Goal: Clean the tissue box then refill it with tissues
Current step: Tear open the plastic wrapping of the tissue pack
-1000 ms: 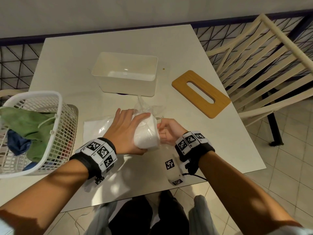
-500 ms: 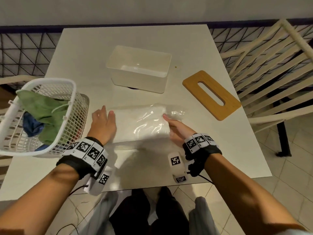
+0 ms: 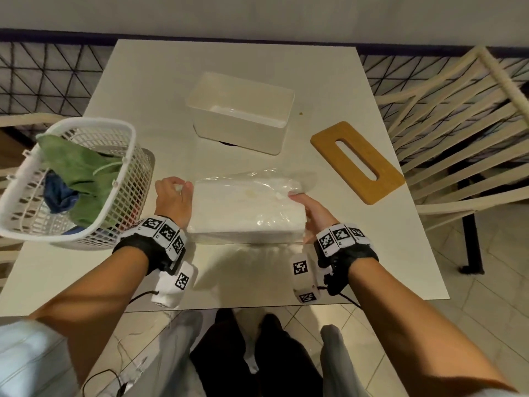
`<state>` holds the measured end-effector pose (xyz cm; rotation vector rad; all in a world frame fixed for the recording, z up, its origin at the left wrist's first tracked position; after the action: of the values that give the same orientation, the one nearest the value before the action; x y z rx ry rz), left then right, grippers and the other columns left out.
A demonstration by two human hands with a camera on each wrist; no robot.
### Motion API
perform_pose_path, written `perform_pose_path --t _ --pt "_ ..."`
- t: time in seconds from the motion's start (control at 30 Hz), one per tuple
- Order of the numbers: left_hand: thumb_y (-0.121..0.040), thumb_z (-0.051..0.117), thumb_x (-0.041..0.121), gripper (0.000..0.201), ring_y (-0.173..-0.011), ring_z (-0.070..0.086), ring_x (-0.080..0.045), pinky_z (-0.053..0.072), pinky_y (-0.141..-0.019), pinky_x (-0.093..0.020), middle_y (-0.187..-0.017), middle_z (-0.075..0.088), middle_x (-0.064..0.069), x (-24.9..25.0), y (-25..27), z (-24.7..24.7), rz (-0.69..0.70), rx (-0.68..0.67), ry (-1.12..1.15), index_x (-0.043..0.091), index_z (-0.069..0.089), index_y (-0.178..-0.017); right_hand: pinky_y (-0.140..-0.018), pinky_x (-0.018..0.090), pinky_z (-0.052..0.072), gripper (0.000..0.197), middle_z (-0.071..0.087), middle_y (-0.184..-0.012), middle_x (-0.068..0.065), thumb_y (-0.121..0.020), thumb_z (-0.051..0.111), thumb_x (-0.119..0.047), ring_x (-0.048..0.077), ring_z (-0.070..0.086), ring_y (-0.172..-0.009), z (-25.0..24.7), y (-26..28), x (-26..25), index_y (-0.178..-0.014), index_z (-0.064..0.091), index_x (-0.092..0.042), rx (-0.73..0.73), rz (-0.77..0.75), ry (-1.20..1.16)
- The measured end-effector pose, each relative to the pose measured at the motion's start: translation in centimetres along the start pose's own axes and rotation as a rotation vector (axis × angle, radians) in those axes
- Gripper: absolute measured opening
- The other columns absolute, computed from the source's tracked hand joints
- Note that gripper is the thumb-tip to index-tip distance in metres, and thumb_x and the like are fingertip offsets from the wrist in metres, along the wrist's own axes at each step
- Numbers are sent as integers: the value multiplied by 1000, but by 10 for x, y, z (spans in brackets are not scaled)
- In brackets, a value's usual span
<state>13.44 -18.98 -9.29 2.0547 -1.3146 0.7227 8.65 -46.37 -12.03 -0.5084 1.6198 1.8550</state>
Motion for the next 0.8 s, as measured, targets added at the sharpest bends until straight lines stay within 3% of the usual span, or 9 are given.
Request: perform_pose_path --t 0.07,0.13,0.23,0.3,0.37,0.43,0.53,0.63,0.8 --pt "-98 36 26 36 -120 42 -32 31 -102 -33 -134 34 -20 -2 -1 3 -5 -23 -14 0 42 -123 -99 45 46 47 64 -106 8 -71 69 -44 28 60 -104 6 6 -2 -108 61 -16 4 -2 10" --pt "-98 34 27 38 -119 44 -35 32 -102 -36 -134 36 -21 -4 -2 4 -22 -56 -48 1 42 -125 -104 47 41 86 57 -126 8 -52 75 -63 26 57 -110 13 7 -3 -124 53 -21 -4 7 129" --pt "-99 31 24 38 -114 48 -35 36 -95 -34 -130 42 -24 -5 -5 5 -17 -62 -78 -4 44 -121 -69 26 46 97 44 -137 7 -62 65 -68 10 45 -69 11 5 -10 -142 29 -24 58 -15 312" --pt "-99 30 22 36 -111 50 -35 35 -86 -32 -125 48 -26 -7 -6 5 -21 -38 -70 -5 46 -116 -49 17 37 91 51 -107 5 -72 61 -61 6 31 -58 6 2 -12 -144 21 -21 66 -16 335" --pt "-100 28 22 36 -109 51 -36 32 -80 -29 -122 51 -27 -8 -4 7 -51 -5 -50 -5 46 -114 -41 14 35 86 38 -75 -5 -76 61 -55 5 29 -57 3 1 -10 -144 22 -19 44 -22 306" --pt "-100 26 22 37 -109 51 -38 36 -82 -33 -122 53 -28 -8 -3 10 -89 19 -36 -6 46 -115 -37 13 32 73 33 -65 -6 -78 63 -49 5 31 -51 0 5 -5 -137 37 -16 47 -10 292" --pt "-100 26 20 37 -111 51 -39 37 -88 -38 -123 53 -29 -7 -2 10 -107 39 -47 -8 45 -116 -30 11 32 46 48 -63 -3 -79 66 -37 4 44 -34 -5 14 0 -115 58 -10 72 -11 162" --pt "-100 27 18 36 -111 51 -40 37 -89 -39 -123 52 -30 -13 -4 7 -104 51 -66 -10 45 -115 -51 22 54 40 65 -79 3 -77 69 -29 14 62 -62 -10 18 0 -111 63 -8 79 -23 47" --pt "-100 28 17 36 -116 49 -38 35 -92 -37 -127 50 -29 -18 -1 8 -139 11 -41 -10 45 -118 -81 38 57 44 70 -102 12 -70 74 -30 28 67 -93 -35 28 -1 -108 62 -11 150 -38 -46"
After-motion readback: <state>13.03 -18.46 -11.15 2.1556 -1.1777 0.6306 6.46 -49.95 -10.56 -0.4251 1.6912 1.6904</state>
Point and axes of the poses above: each hand's wrist, its own y-axis away from the middle knuckle, its own z-axis out of the palm, x = y × z, the point moved 7 cm from there along -y, towards the middle knuckle
